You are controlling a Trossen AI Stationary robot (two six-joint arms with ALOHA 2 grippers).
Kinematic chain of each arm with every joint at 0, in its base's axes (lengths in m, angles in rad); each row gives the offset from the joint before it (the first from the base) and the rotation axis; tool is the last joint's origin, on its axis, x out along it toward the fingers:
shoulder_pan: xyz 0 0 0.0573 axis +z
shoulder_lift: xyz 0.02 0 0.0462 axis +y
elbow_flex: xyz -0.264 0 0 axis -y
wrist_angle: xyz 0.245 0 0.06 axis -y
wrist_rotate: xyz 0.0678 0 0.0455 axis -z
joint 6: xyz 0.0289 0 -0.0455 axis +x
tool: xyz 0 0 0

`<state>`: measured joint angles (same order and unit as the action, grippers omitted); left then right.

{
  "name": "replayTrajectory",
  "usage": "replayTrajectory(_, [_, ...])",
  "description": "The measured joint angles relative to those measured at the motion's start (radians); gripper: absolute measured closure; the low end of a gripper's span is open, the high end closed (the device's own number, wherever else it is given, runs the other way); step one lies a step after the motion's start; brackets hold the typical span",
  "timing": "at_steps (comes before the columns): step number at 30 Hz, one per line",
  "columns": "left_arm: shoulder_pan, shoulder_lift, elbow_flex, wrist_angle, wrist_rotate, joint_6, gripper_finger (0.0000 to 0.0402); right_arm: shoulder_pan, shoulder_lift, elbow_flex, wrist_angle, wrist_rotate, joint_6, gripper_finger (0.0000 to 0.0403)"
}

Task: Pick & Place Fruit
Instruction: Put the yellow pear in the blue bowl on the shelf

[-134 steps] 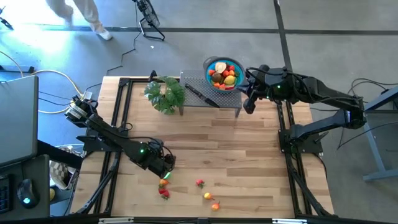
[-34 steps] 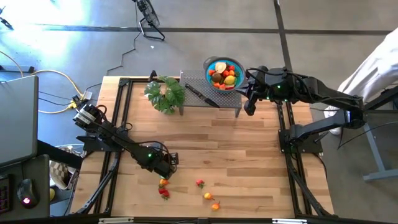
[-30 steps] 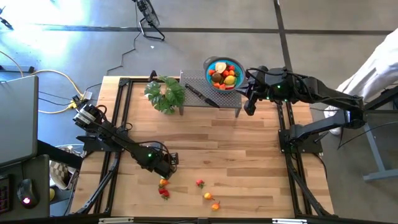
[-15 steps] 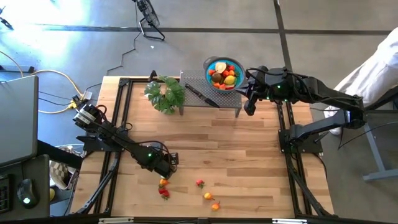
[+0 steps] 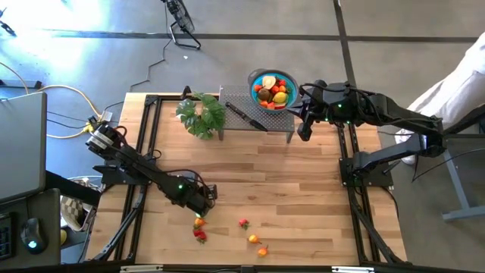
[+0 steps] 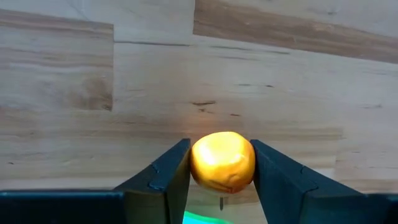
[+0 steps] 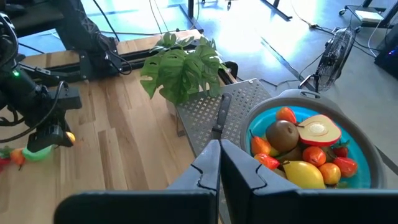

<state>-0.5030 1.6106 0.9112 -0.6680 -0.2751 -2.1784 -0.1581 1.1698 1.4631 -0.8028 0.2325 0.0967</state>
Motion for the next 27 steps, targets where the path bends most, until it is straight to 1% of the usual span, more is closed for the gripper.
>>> replayTrajectory(4, [0.000,-0.024,0.000,-0.008,-0.005,0.003,0.0249,0.000,0.000,0.000,0.000,-0.003,-0.010,0.0399])
replayTrajectory(9, [0.000,-0.057,0.000,-0.015,-0.005,0.042,0.0249,0.000,0.000,0.000,0.000,-0.009,-0.020,0.0398])
replayTrajectory(17, [-0.001,-0.161,0.001,-0.031,-0.013,0.108,0.0249,0.000,0.000,0.000,-0.001,-0.095,-0.062,0.0398])
replayTrajectory(22, [-0.001,-0.236,0.001,-0.021,-0.074,0.167,0.0249,0.000,0.000,0.000,-0.001,-0.105,-0.097,0.0399])
replayTrajectory(27, [-0.001,-0.306,0.001,0.076,-0.187,0.268,0.0249,0.000,0.000,0.000,-0.001,-0.106,-0.101,0.0399])
